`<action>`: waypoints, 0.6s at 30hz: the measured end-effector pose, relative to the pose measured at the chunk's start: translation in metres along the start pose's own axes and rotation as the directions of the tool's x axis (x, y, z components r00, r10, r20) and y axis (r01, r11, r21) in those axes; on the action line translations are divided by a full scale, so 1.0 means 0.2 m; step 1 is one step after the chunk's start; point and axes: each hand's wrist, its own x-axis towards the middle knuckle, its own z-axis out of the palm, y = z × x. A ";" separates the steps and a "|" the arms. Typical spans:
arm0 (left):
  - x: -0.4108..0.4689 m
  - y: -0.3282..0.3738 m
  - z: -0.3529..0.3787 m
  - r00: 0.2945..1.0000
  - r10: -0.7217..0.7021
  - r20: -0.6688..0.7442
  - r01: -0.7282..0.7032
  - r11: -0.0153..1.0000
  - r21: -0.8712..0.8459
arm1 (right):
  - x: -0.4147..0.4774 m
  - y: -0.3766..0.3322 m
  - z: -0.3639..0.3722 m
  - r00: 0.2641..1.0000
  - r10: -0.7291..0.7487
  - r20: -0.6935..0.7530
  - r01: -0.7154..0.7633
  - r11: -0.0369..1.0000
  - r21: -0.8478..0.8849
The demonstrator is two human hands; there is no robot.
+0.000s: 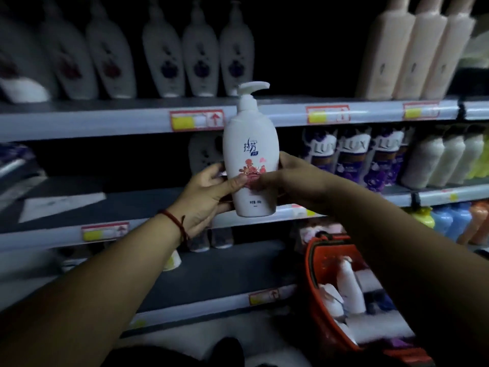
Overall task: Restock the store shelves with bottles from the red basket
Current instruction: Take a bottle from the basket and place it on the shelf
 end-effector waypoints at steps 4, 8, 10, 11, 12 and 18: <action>-0.10 0.26 -0.19 0.990 0.078 -0.115 -0.072 0.996 0.057 | 0.12 -0.22 0.18 0.990 -0.102 0.093 0.101 0.995 0.012; -0.16 0.54 -0.40 0.979 0.123 -0.161 -0.105 0.988 0.115 | 0.29 -0.44 0.40 0.980 -0.189 0.064 0.189 0.982 0.001; -0.15 0.67 -0.52 0.975 0.135 -0.177 -0.111 0.984 0.137 | 0.40 -0.55 0.48 0.969 -0.240 0.060 0.241 0.970 -0.007; -0.14 0.73 -0.59 0.971 0.147 -0.187 -0.116 0.979 0.167 | 0.46 -0.59 0.53 0.962 -0.268 0.061 0.268 0.963 0.002; -0.12 0.79 -0.66 0.967 0.160 -0.197 -0.118 0.971 0.210 | 0.51 -0.65 0.57 0.953 -0.295 0.067 0.296 0.955 0.004; 0.11 1.06 -1.13 0.931 0.226 -0.285 -0.110 0.922 0.371 | 0.98 -0.88 0.84 0.926 -0.377 0.025 0.378 0.924 -0.056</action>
